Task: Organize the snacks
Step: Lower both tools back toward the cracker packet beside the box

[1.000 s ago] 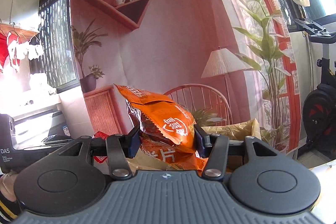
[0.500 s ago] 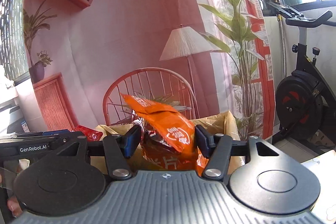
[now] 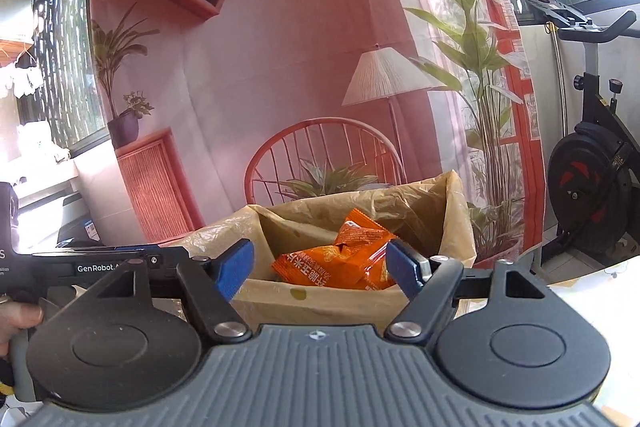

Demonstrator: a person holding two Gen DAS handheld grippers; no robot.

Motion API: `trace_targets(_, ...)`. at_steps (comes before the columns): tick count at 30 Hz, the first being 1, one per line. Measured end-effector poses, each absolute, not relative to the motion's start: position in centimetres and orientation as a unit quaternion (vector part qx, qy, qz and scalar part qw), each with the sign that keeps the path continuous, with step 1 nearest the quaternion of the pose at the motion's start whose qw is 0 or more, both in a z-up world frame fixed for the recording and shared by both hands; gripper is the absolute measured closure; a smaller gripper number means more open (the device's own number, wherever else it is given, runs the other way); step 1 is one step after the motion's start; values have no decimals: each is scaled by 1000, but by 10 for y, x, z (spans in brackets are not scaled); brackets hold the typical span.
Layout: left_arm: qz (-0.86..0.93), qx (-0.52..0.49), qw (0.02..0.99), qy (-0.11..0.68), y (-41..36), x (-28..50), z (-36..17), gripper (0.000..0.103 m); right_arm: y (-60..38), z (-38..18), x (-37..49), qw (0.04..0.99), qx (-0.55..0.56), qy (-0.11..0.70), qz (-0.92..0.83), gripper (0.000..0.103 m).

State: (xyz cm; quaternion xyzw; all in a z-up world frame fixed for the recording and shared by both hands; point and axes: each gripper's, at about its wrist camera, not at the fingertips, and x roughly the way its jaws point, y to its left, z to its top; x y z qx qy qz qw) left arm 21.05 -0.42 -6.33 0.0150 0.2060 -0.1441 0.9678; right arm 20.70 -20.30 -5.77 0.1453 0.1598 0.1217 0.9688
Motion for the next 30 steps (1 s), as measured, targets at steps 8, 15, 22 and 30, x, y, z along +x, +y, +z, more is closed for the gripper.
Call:
trace_targets(8, -150, 5, 955, 254, 18, 171, -96, 45, -186, -88, 172, 956, 161, 202, 137, 30)
trace_targets(15, -174, 10, 934, 313, 18, 162, -146, 45, -181, -124, 166, 935, 177, 263, 158, 43)
trace_targets(22, -181, -10, 918, 353, 15, 167, -184, 45, -182, -159, 177, 921, 141, 328, 154, 48)
trace_targets(30, -169, -26, 911, 374, 9, 176, -209, 45, -156, -190, 206, 917, 53, 358, 164, 49)
